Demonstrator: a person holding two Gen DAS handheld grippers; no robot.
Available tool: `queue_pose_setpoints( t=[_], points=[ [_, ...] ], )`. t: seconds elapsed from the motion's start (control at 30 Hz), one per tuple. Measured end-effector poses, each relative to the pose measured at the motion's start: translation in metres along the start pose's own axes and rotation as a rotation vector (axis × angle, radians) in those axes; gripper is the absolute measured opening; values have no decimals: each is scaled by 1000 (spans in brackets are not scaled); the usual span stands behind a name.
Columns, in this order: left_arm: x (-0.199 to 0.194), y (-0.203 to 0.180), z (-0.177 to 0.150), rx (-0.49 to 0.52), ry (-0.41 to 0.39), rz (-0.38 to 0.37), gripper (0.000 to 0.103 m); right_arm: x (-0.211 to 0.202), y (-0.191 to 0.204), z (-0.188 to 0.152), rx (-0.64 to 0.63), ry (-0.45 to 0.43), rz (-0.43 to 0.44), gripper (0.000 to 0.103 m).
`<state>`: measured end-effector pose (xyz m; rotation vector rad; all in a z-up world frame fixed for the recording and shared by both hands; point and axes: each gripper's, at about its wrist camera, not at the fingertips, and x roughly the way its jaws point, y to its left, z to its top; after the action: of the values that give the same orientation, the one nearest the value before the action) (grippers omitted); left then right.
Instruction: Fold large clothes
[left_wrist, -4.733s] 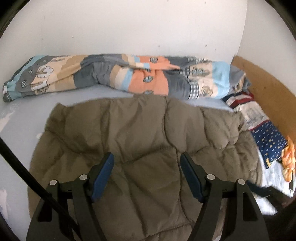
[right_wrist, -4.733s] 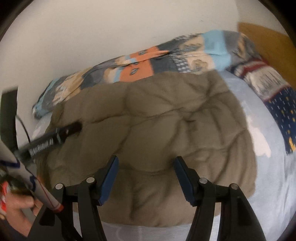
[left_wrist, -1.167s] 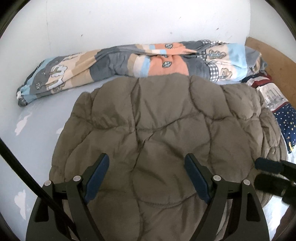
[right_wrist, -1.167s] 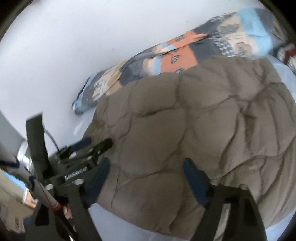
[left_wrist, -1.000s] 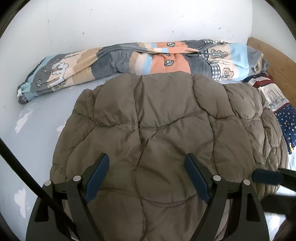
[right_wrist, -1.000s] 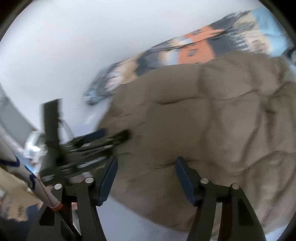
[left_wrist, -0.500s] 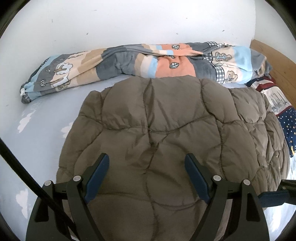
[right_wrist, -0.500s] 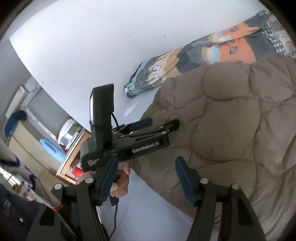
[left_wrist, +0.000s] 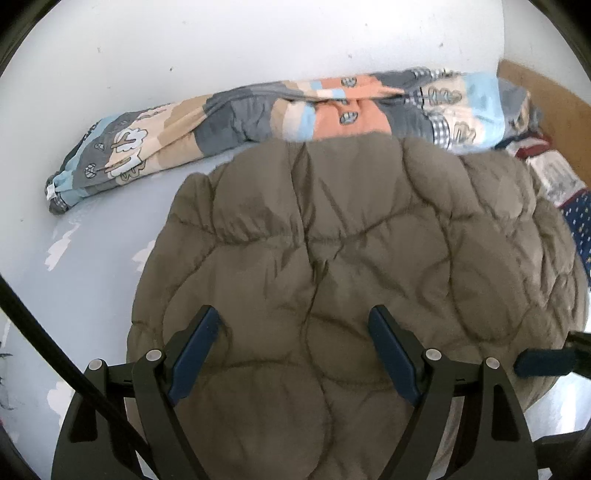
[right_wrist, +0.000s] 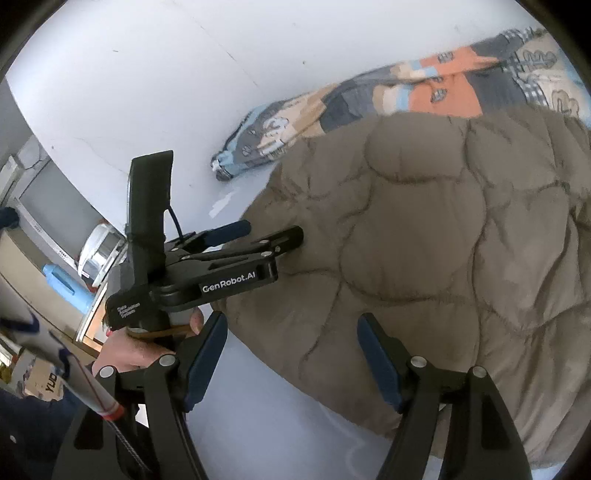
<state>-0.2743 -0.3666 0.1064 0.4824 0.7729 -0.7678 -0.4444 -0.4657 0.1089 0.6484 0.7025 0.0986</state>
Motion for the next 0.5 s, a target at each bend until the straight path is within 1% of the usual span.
queue_pose_setpoints(
  t=[0.27,0.4,0.5],
  points=[
    [11,-5,-4,13,40,14,83,14,-17,-2,60,45,-6,77],
    [9,-6,-4,16,34,17,83,19,-18,-1,69,57,-26,77],
    [2,-2,0,-6,8,1,83,15,-14,1,61,48,-31,77]
  ],
)
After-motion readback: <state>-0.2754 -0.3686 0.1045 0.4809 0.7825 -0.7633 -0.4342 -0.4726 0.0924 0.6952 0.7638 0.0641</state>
